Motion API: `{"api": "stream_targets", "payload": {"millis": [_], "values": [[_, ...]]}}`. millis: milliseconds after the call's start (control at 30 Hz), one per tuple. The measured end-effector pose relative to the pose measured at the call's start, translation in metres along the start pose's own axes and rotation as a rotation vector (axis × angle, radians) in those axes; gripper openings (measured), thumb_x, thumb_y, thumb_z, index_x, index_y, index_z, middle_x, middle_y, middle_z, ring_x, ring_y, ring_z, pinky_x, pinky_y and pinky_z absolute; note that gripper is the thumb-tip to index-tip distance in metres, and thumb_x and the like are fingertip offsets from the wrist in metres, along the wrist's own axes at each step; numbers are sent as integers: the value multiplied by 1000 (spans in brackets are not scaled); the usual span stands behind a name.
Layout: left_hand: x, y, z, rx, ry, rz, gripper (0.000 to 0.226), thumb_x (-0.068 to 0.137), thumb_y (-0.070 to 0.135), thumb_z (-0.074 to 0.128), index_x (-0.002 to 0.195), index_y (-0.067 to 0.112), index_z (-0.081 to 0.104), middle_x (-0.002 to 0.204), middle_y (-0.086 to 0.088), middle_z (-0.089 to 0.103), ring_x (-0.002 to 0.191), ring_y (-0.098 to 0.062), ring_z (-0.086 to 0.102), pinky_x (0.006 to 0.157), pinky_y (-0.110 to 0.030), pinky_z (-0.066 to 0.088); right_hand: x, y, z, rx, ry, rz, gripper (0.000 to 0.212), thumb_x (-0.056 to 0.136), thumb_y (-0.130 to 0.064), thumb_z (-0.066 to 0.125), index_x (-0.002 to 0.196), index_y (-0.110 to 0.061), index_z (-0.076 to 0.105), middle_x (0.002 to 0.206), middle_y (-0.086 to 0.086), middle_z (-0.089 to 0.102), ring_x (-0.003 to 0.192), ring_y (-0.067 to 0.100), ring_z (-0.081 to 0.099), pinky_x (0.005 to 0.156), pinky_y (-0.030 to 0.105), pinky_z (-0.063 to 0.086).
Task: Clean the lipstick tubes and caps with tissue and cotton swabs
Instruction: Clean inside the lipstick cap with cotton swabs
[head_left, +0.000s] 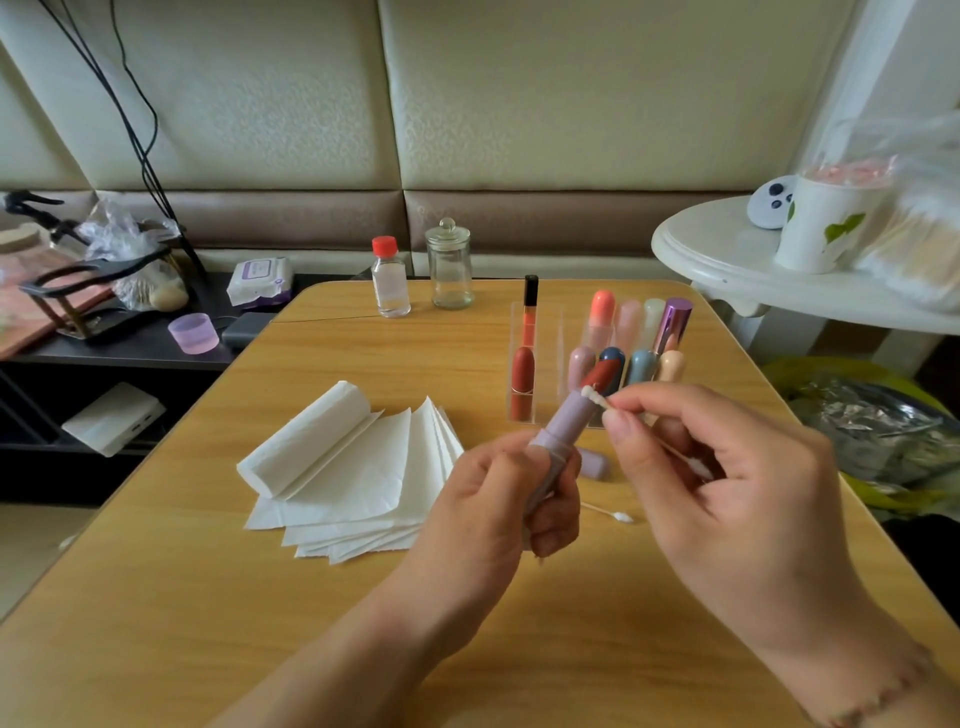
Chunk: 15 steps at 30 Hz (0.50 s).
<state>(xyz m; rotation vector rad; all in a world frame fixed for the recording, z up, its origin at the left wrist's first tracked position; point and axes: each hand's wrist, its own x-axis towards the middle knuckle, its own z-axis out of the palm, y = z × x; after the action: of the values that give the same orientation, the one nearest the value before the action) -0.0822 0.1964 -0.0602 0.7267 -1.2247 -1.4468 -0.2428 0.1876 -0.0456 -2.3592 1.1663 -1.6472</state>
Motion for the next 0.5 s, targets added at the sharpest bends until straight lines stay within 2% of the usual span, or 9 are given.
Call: {"api": "stream_targets", "payload": {"millis": [133,233,400,500], "values": [[0,-3,1,48,21,105,21,77,35,52,73,15,58,54,9,45,52,-11,30,50,-18,33,1,0,-2,-1,-3,-17,13,92,-18,67,94,-9,76,77,-32,48,63,-15,51,59,1,35],[0,-4,-1,112,51,163,20,81,33,54,76,15,57,56,7,40,53,-13,30,51,-19,33,1,0,-2,-14,15,-35,12,91,-16,69,93,-7,77,79,-33,47,64,-17,50,60,1,35],[-2,-5,-3,342,122,274,24,85,40,54,80,17,56,58,8,43,54,-21,30,51,-36,28,1,-2,-3,-23,43,-62,13,91,-15,68,92,-5,77,81,-32,48,66,-19,50,62,0,36],[-3,-1,-2,423,125,337,21,87,35,53,83,15,55,59,17,53,53,-13,32,50,-29,30,1,-1,-2,-26,50,-71,13,91,-15,69,95,-5,77,82,-30,50,68,-18,51,63,1,38]]}}
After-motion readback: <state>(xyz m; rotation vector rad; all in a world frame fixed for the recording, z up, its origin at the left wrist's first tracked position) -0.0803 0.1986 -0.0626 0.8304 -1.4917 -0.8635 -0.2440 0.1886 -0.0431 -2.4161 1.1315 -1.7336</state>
